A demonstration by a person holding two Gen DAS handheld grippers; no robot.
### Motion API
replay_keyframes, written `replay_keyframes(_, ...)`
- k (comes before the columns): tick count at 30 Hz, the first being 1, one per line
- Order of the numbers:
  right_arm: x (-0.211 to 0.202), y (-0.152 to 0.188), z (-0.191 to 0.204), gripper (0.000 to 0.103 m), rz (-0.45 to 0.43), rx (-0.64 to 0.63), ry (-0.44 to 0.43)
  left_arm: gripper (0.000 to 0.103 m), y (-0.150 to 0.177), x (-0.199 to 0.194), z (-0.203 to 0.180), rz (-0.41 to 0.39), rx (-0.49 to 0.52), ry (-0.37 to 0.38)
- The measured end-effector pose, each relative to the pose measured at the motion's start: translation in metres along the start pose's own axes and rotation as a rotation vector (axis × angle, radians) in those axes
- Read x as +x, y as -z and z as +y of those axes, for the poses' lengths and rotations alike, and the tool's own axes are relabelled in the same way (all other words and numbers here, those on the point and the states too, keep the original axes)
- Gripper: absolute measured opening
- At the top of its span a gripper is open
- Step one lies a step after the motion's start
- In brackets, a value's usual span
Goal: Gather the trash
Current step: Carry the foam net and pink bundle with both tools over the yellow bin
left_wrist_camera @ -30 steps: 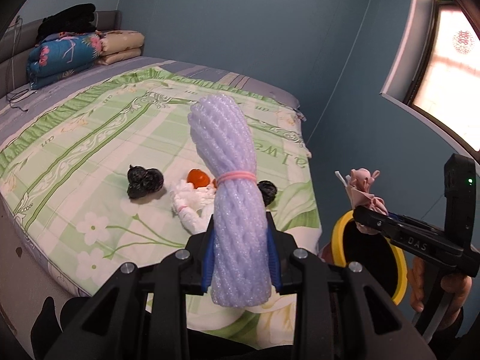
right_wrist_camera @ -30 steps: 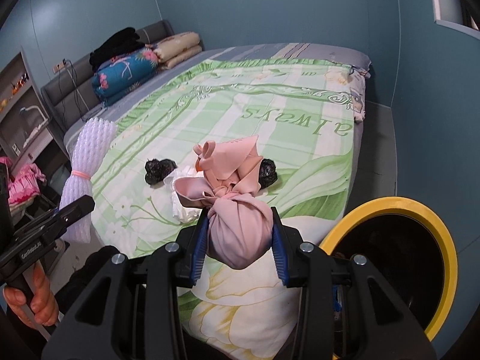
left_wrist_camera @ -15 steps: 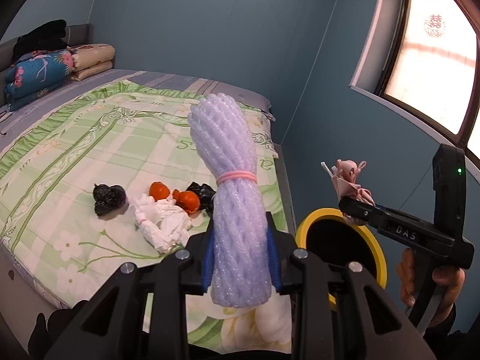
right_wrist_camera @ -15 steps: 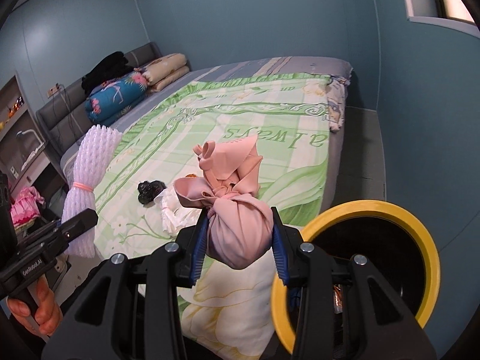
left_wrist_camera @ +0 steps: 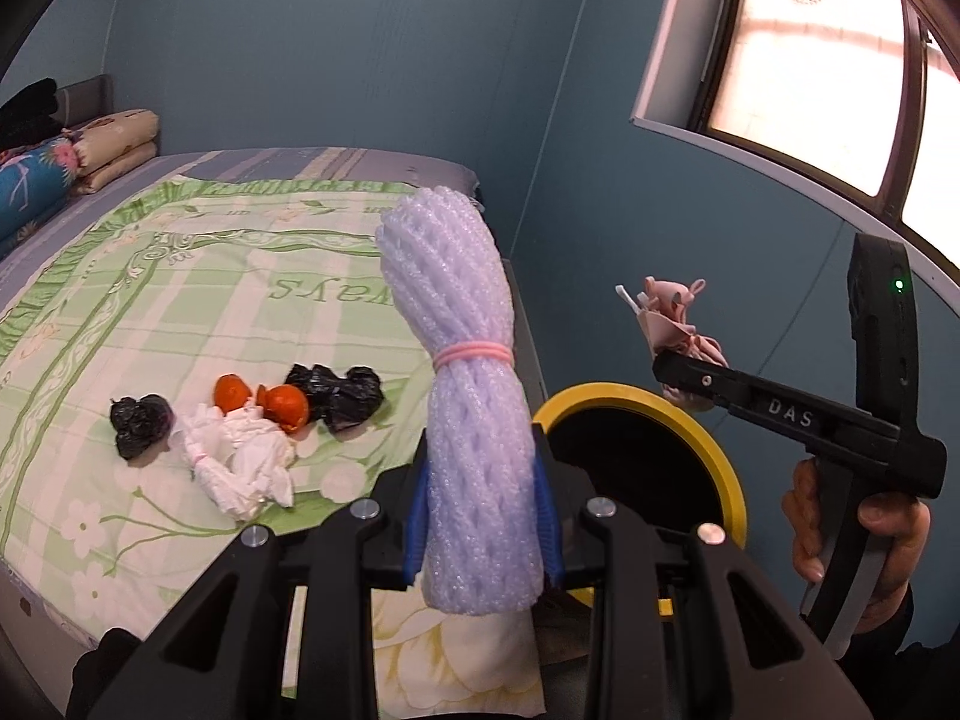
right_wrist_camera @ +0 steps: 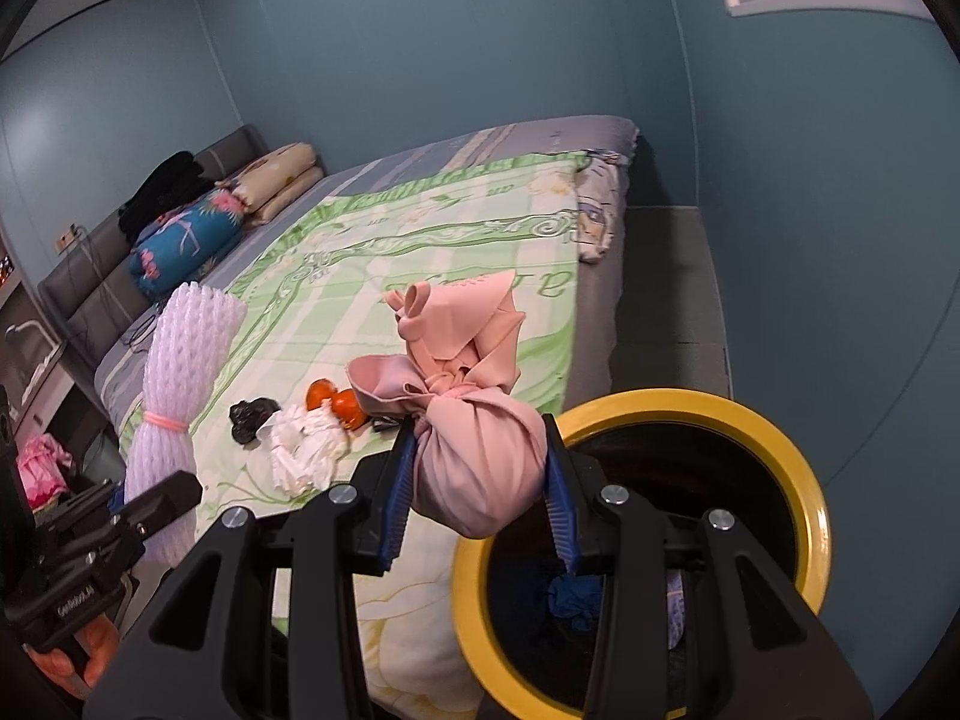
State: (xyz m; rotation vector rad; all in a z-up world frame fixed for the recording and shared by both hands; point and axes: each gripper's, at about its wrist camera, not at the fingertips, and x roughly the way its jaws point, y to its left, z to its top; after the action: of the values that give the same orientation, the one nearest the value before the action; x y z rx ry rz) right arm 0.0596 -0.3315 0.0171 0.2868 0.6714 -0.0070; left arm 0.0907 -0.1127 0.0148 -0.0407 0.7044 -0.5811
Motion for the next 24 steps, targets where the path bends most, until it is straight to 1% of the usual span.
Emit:
replay_keyframes(8,-0.003,0.002,-0.022,0.037,-0.012,0.045,0.026,0.028,-0.003,0.025,-0.029,0.045,0.036,0.065)
replay_keyframes(12,-0.002,0.004,-0.03,0.037,-0.01,0.063,0.036,0.028,-0.001,0.035,-0.043,0.056,0.054,0.082)
replay_keyframes(19,0.002,0.007,-0.044,0.037,-0.001,0.097,0.05,0.028,0.001,0.051,-0.054,0.088,0.062,0.105)
replay_keyframes(24,0.005,0.011,-0.056,0.038,0.012,0.128,0.057,0.028,0.004,0.069,-0.059,0.129,0.061,0.115)
